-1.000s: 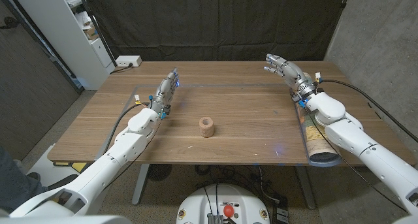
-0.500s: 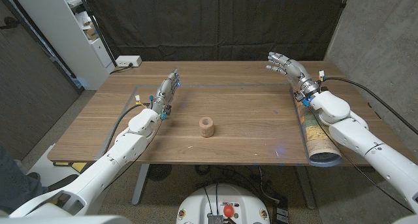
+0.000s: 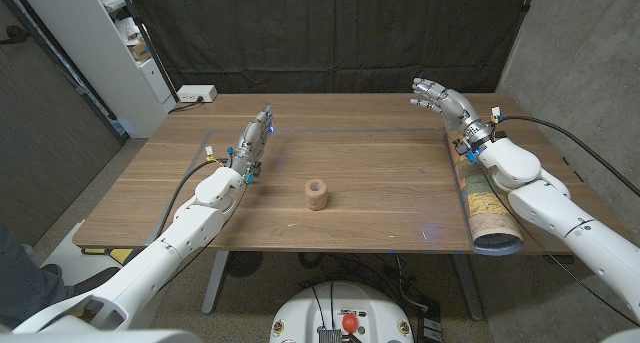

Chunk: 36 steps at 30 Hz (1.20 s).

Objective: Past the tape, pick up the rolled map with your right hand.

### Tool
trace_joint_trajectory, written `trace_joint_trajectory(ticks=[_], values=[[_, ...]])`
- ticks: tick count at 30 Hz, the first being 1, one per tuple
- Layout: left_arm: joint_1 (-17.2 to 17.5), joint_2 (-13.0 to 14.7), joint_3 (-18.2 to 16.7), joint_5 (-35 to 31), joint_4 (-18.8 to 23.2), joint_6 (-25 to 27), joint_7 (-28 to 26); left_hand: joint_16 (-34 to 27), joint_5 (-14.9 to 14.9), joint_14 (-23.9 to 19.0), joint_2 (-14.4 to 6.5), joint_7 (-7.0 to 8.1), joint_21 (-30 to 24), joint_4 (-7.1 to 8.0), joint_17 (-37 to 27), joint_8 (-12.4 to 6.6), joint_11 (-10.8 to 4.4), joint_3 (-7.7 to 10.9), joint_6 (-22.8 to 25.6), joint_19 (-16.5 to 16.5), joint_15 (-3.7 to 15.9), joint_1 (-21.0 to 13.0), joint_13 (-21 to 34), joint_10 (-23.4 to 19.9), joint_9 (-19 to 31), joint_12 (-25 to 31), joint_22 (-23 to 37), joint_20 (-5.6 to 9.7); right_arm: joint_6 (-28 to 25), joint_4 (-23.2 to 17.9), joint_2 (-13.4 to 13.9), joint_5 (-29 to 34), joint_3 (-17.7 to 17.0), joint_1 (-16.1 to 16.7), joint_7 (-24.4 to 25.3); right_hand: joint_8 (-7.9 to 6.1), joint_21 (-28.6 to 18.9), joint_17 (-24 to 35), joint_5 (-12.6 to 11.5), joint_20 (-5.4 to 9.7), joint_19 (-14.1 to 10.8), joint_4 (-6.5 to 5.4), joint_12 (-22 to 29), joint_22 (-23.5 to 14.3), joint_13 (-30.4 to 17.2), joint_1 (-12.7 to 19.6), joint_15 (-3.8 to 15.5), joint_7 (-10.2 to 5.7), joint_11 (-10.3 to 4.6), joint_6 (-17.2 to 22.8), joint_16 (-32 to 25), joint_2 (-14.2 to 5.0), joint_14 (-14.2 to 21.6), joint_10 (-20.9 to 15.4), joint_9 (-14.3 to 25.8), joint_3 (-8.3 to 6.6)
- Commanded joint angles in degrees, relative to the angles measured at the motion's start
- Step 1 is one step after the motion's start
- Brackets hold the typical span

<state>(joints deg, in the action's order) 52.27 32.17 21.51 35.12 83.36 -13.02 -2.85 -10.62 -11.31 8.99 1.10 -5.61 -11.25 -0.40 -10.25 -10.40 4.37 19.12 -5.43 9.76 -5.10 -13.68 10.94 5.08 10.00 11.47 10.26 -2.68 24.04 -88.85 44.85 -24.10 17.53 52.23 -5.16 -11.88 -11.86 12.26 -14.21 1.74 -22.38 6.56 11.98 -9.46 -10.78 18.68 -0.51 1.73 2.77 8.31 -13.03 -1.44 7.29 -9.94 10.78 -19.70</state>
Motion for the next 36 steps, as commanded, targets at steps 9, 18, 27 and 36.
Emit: trace_joint_trajectory(ticks=[9, 18, 27, 36], values=[[-1.2, -0.5, 0.5, -0.2, -1.1, -0.1, 0.8, -0.2, 0.3, 0.2, -0.7, 0.04, 0.1, -0.34, -0.2, -0.38, -0.33, 0.04, -0.1, 0.6, 0.21, -0.1, 0.0, 0.1, 0.2, 0.5, 0.1, -0.12, -2.2, -4.4, 3.1, 5.8, -2.1, 3.0, 5.6, -0.24, 0.2, -0.1, -0.5, -0.16, -0.2, 0.76, 0.3, -0.2, -0.3, 0.6, -0.03, 0.02, 0.41, 0.5, -0.2, 0.53, 0.5, -0.6, 0.3, -0.25], [-2.2, -1.1, 0.9, 0.0, -2.6, -0.2, 1.7, -0.2, 0.3, 0.2, -0.7, 0.11, 0.1, -0.4, -0.2, -0.37, -0.33, 0.02, -0.1, 0.6, 0.24, -0.1, 0.0, 0.1, 0.2, 0.5, 0.1, -0.26, -3.7, -6.3, 3.9, 7.0, -3.7, 5.2, 8.4, -0.19, 0.4, -0.2, -0.5, -0.37, 0.0, 1.06, 0.2, -0.2, -0.3, 0.8, -0.16, 0.07, 0.54, 0.6, 0.0, 1.17, 0.4, -0.5, 0.3, -0.07], [-3.2, -1.4, 1.2, -0.1, -3.5, -0.1, 2.3, -0.2, 0.3, 0.2, -0.8, 0.16, 0.1, -0.46, -0.2, -0.38, -0.34, -0.01, 0.0, 0.8, 0.23, -0.1, 0.0, 0.1, 0.2, 0.5, 0.1, -0.59, -5.2, -7.8, 4.5, 7.9, -4.9, 6.8, 10.3, -0.17, 0.5, -0.2, -0.6, -0.57, 0.1, 1.25, 0.2, -0.2, -0.3, 0.9, -0.24, 0.08, 0.41, 0.6, 0.1, 1.52, 0.3, -0.6, 0.3, 0.01], [-4.1, -1.8, 1.5, 0.0, -4.6, -0.1, 3.0, -0.2, 0.3, 0.3, -0.8, 0.19, 0.1, -0.52, -0.2, -0.36, -0.33, -0.04, -0.1, 0.9, 0.2, 0.0, 0.0, 0.1, 0.2, 0.5, 0.1, -0.99, -7.1, -9.7, 5.1, 8.8, -6.5, 9.0, 12.6, -0.16, 0.6, -0.3, -0.6, -0.85, 0.2, 1.42, 0.1, -0.2, -0.3, 1.1, -0.03, 0.06, 0.33, 0.7, 0.2, 1.79, 0.4, -0.5, 0.3, 0.05]])
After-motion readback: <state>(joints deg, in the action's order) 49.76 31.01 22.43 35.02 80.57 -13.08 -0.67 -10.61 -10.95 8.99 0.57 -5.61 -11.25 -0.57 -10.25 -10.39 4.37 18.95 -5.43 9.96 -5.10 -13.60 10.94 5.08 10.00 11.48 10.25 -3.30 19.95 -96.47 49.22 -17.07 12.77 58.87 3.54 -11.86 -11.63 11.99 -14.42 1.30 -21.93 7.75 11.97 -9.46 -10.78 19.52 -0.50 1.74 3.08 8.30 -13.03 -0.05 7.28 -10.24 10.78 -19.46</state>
